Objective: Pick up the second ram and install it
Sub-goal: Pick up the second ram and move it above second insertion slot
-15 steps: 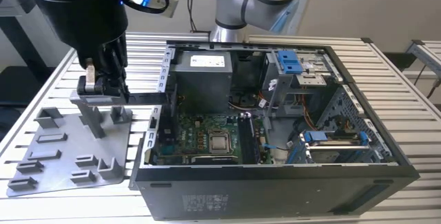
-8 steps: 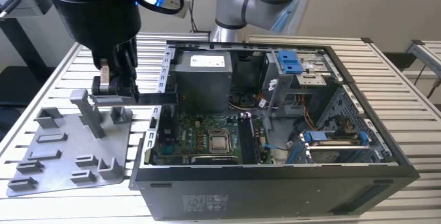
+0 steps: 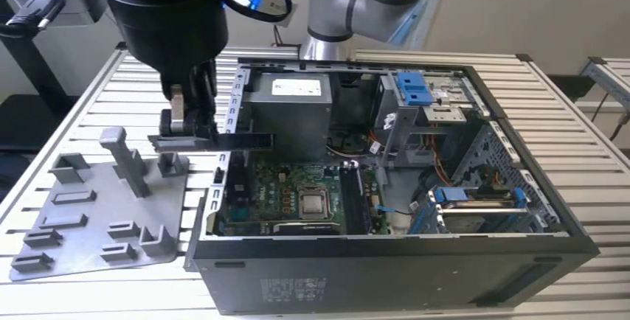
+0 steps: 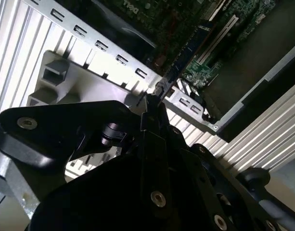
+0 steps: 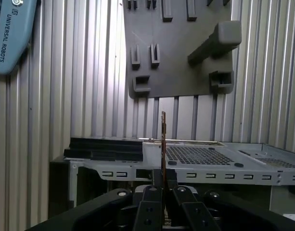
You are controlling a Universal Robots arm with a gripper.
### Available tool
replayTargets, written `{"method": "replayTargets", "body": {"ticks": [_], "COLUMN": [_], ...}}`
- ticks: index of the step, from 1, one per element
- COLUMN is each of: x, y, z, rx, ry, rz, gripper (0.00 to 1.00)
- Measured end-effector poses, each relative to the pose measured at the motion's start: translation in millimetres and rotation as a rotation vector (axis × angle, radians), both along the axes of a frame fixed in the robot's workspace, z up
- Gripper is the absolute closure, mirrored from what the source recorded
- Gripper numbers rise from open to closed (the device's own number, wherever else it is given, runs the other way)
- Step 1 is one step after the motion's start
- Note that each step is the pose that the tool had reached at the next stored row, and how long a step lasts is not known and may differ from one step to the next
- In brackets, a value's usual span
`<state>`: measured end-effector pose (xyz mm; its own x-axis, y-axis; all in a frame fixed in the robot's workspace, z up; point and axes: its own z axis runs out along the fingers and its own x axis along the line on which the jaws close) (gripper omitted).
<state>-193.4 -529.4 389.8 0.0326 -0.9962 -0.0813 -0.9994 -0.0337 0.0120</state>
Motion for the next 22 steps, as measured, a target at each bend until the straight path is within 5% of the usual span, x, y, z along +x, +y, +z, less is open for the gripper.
{"method": "replayTargets", "body": {"ticks": [22], "x": [72.5], "y": [0.0], "z": [-2.7], "rx": [0.0000], "ry": [0.0000], "rz": [-0.014], "gripper": [0.86]}}
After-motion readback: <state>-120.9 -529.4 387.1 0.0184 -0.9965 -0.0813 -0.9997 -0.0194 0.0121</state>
